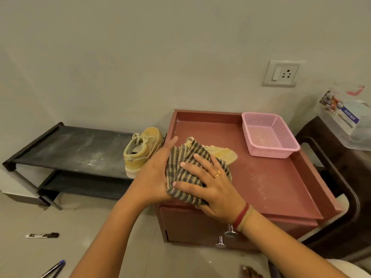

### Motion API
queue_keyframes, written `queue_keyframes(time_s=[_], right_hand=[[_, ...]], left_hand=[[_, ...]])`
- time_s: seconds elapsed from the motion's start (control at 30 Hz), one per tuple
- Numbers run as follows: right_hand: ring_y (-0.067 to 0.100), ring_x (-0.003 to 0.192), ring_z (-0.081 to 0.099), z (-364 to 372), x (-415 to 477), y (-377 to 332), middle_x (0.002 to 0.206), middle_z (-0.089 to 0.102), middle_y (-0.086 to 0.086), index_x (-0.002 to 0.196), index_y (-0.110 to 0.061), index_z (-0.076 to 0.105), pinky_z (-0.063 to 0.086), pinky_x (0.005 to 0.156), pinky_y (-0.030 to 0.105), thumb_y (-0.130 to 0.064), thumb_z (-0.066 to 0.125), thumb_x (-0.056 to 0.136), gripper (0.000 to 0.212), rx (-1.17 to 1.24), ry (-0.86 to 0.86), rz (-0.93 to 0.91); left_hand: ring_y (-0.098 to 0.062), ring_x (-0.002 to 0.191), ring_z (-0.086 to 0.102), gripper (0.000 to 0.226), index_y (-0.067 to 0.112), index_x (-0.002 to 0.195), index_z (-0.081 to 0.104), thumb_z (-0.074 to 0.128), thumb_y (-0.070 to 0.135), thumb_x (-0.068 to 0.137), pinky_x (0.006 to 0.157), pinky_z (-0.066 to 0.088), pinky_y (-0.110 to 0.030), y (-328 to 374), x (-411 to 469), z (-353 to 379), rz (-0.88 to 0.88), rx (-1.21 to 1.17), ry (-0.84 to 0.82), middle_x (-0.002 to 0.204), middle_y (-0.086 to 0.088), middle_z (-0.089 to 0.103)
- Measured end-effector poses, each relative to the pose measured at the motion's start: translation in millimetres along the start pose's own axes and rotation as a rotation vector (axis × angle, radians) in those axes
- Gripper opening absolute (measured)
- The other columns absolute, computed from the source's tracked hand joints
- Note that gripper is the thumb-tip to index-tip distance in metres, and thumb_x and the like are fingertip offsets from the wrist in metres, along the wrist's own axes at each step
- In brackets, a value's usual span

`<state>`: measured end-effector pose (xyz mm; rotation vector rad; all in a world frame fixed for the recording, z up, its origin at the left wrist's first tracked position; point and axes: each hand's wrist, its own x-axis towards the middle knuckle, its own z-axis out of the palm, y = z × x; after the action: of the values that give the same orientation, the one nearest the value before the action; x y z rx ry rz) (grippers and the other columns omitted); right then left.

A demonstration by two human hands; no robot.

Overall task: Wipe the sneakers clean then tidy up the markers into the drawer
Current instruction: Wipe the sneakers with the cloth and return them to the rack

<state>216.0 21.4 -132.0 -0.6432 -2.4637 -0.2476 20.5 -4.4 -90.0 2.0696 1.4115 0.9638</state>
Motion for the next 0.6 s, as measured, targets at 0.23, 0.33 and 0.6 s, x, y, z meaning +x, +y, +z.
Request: queue_keyframes(time_s=[0.23, 0.33, 0.6], right_hand=[[0.033, 0.141, 0.024, -4, -8, 9, 0.141, 0.04, -0.001, 0.117, -0.026, 0.054, 0.021, 0.112, 0.057, -0.019, 0.055, 0.083, 0.035, 0.321, 0.113, 0.158], [0.019, 0.124, 0.05, -9, -5, 16, 0.124, 0.058, -0.008, 0.109, -0.023, 0.062, 0.04, 0.102, 0.04, -0.039, 0.047, 0.094, 0.026, 0.693, 0.358, 0.485], [0.015, 0.144, 0.018, -7, -3, 4, 0.153, 0.027, -0.01, 0.139, -0.046, 0.031, 0.007, 0.118, 0.039, -0.044, 0.037, 0.095, 0.044, 0.427, 0.013, 0.298]], left_hand=[[0.0, 0.126, 0.042, 0.112, 0.031, 0.146, 0.024, 0.083, 0.043, 0.052, 0.104, 0.042, -0.033, 2, 6, 6, -0.027, 0.073, 0.01, 0.137, 0.012, 0.044], [0.004, 0.126, 0.036, 0.112, 0.033, 0.146, 0.024, 0.083, 0.038, 0.051, 0.104, 0.035, -0.021, -3, 6, 3, -0.064, 0.088, 0.025, 0.14, 0.016, 0.04], [0.005, 0.122, 0.038, 0.107, 0.032, 0.145, 0.028, 0.08, 0.04, 0.051, 0.099, 0.033, -0.017, -8, 6, -4, -0.07, 0.089, 0.012, 0.135, 0.017, 0.042]])
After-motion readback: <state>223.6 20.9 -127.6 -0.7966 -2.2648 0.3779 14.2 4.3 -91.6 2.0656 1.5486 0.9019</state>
